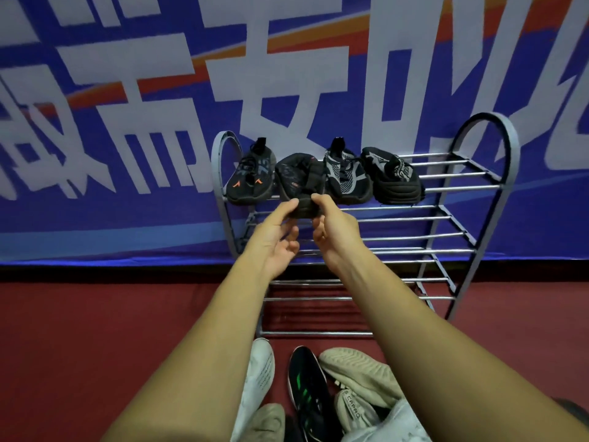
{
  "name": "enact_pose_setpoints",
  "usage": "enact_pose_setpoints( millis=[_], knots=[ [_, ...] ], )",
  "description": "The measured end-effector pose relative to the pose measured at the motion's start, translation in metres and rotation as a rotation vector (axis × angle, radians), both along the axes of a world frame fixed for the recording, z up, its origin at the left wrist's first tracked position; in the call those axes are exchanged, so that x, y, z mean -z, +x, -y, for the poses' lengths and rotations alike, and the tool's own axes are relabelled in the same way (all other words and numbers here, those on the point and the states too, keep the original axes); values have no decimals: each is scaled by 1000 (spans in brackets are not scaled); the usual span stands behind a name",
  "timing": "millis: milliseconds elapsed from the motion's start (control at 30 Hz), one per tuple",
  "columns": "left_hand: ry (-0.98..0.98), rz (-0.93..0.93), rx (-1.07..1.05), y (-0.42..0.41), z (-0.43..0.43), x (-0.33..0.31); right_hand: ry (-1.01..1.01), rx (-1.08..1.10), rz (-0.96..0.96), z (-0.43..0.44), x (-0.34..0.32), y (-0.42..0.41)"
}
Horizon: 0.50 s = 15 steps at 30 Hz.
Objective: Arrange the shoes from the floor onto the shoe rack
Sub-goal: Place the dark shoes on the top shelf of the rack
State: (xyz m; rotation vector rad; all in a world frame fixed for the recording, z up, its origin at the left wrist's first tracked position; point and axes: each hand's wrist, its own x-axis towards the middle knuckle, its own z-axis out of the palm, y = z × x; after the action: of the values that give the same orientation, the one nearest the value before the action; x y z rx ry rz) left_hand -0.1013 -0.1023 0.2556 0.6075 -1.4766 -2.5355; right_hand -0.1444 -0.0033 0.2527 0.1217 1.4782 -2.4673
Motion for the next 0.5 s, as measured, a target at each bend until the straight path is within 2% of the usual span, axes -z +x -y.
enact_pose_setpoints(
  millis=[300,500],
  knots=[
    [-90,22,-107,-24,-5,-1,-28,-5,52,19,9,-26],
    [-62,14,-139,-39,-5,0,11,-109,-27,9,14,-40]
  ],
)
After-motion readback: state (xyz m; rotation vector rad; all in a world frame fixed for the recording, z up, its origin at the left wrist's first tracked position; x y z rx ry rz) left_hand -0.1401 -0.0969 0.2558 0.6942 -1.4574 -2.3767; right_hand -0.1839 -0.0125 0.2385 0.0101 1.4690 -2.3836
